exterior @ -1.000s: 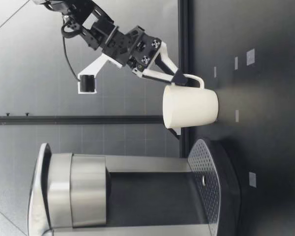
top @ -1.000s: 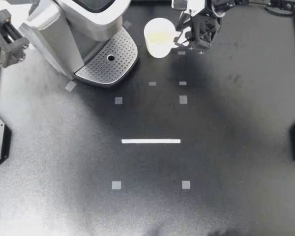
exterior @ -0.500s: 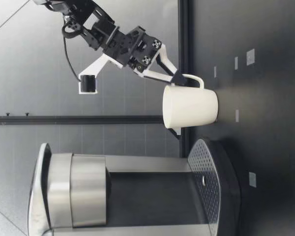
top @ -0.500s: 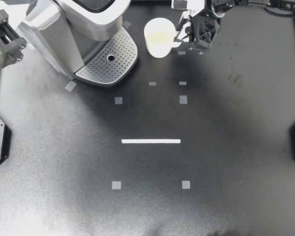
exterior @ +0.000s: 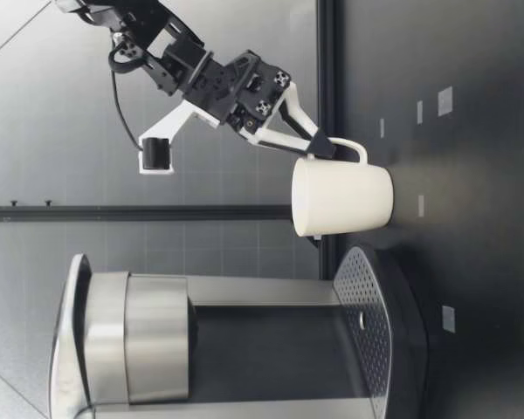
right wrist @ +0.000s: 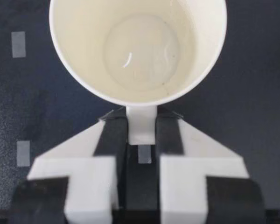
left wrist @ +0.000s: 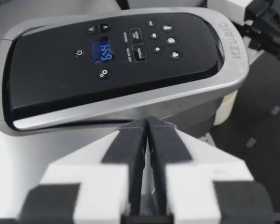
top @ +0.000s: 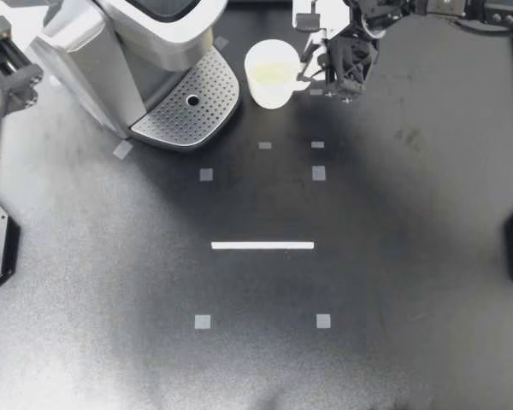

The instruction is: Place the coffee capsule inside the capsule container, then place the cup onto the center of the cup tray.

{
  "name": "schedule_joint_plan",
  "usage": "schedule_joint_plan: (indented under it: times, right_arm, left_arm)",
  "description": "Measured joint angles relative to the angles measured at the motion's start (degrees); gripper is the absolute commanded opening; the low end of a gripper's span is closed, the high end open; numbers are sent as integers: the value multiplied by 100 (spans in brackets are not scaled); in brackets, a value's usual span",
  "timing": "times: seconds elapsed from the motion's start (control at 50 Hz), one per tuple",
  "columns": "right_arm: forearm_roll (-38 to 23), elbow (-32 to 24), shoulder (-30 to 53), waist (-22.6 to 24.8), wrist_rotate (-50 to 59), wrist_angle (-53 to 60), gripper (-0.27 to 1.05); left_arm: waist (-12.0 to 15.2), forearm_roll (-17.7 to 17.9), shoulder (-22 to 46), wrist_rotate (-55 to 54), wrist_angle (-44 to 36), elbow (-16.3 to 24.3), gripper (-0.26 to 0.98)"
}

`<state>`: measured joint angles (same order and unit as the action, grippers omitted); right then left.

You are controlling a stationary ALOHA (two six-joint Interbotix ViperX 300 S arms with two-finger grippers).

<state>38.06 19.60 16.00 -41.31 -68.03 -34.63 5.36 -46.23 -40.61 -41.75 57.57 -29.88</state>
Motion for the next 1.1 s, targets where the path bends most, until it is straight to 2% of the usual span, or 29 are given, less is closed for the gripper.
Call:
schedule_joint_plan:
  times: [0.32,0.52,0.72,1.1]
  right_arm:
    - [79,158,-448,0,105,-53,11]
    - [404,149,-721,229,123,-53,11]
    - [527,0,-712,650,158,0,11]
    - [571,-545,-308,791,290,105,11]
  left_arm:
    - [9,0,-255,-97,-272,-185,14]
    - [9,-9,-237,-97,-352,-185,14]
    - [9,0,-255,-105,-457,-185,14]
    - [0,-9,-246,-114,-466,-193,14]
